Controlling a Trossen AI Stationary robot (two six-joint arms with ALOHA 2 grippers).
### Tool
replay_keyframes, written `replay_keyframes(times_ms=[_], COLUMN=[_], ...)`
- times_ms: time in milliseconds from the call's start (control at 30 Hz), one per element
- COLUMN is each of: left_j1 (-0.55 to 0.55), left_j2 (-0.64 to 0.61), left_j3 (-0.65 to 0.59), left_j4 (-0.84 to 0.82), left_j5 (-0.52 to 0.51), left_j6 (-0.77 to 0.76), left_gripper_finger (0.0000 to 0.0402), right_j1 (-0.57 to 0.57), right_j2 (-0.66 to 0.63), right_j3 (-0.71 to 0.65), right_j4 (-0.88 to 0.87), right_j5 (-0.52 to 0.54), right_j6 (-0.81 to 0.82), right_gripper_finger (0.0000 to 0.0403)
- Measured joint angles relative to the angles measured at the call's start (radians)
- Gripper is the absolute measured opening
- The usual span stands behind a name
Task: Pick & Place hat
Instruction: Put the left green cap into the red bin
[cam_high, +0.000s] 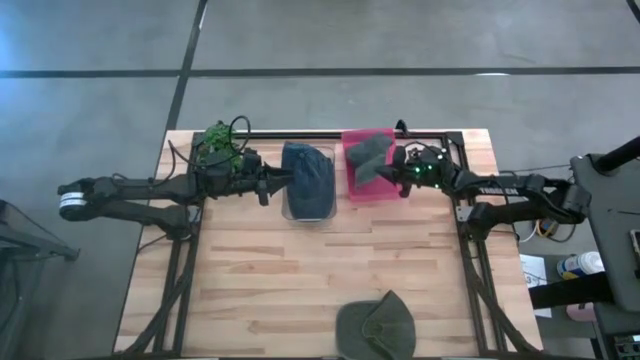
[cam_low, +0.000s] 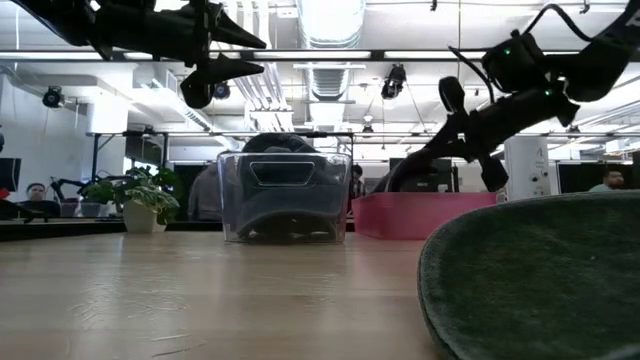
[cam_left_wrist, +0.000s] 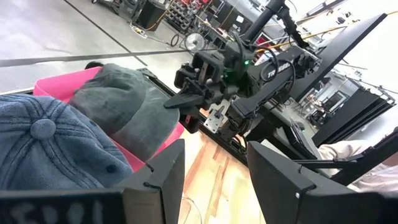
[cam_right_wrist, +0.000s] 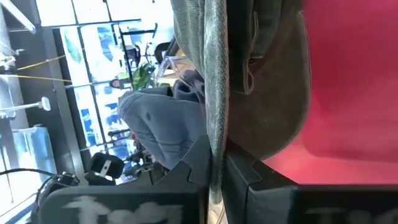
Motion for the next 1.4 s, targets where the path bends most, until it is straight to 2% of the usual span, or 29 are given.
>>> replay_keyframes(times_ms=[167,367,733,867,967,1100,1267,1333,1400], left_j1=[0.0,0.0,0.0,0.0,0.0,0.0,0.0,0.0,0.0], left_j2=[0.0,0.0,0.0,0.0,0.0,0.0,0.0,0.0,0.0], left_j3=[0.0,0.0,0.0,0.0,0.0,0.0,0.0,0.0,0.0], left_j4=[0.001,0.005,0.007,0.007,0.007,0.007,0.007,0.007,0.007], left_j5=[0.0,-0.003,-0.003,-0.003,-0.003,-0.003,-0.006,-0.011,-0.025], left_j6=[-0.015,-0.028,-0.06,-0.06,-0.06,-0.061,-0.074,-0.074,-0.074], left_gripper_finger=[0.0167,0.0167,0.0167,0.0167,0.0167,0.0167,0.0167,0.0167,0.0167], right_j1=[-0.005,-0.009,-0.015,-0.014,-0.014,-0.014,-0.015,-0.015,-0.015], right_j2=[-0.002,-0.013,-0.043,-0.069,-0.091,-0.097,-0.054,-0.024,0.006], right_j3=[-0.01,-0.006,-0.008,-0.007,0.037,0.161,0.355,0.408,0.432], right_j4=[-0.03,-0.184,-0.305,-0.329,-0.469,-0.704,-1.111,-1.19,-1.196], right_j5=[0.02,0.032,0.016,0.004,0.019,0.057,0.169,0.192,0.193], right_j6=[-0.011,-0.055,-0.123,-0.151,-0.202,-0.337,-0.521,-0.563,-0.591], right_gripper_finger=[0.0021,0.003,0.0149,0.0168,0.0165,0.0156,0.0153,0.0153,0.0152])
